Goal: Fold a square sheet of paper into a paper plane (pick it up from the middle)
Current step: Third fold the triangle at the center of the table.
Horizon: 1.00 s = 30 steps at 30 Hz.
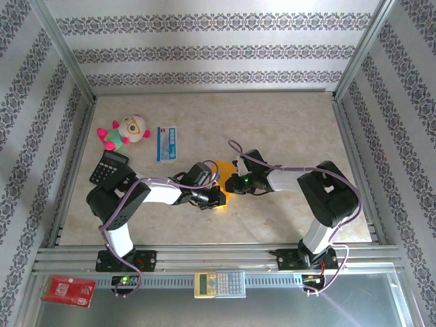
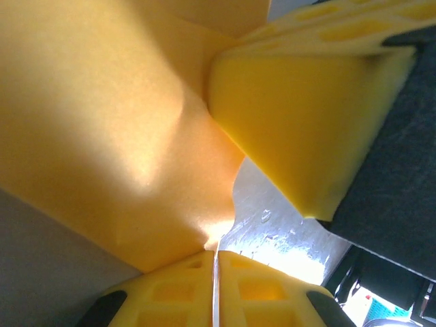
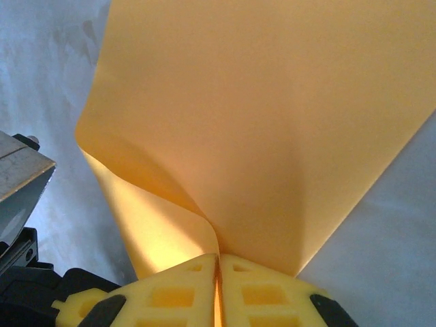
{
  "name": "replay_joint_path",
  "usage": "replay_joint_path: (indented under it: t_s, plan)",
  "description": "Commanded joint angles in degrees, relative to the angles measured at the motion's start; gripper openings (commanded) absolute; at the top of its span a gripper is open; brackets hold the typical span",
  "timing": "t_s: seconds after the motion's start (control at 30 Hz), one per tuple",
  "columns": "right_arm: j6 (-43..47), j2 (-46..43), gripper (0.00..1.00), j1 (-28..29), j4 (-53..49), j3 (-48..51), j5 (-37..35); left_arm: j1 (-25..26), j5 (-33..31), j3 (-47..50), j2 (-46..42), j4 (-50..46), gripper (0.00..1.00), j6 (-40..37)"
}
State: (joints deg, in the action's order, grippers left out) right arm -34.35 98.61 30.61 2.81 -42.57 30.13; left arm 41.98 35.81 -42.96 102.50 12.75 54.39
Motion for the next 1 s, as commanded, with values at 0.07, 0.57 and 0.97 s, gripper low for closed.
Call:
replay_joint_path:
  t_s: [0.07,0.57,0.97]
  plan:
    - [-0.2,-0.9,0.12,-1.1,-2.0,0.3,0.6,0.9,-2.9,-0.7,2.8,-6.4,0.11,-2.6]
    - [3.1,2.4,0.01,-1.4,-3.8,0.6,-2.5,-2.2,0.7,0.8,-4.3,4.2,0.22,0.3]
    - [3.2,2.8,0.01,-1.3,-3.2,0.8,-2.1,-6.0,-0.3,-4.4,-0.9,-4.0,0.14,-4.3]
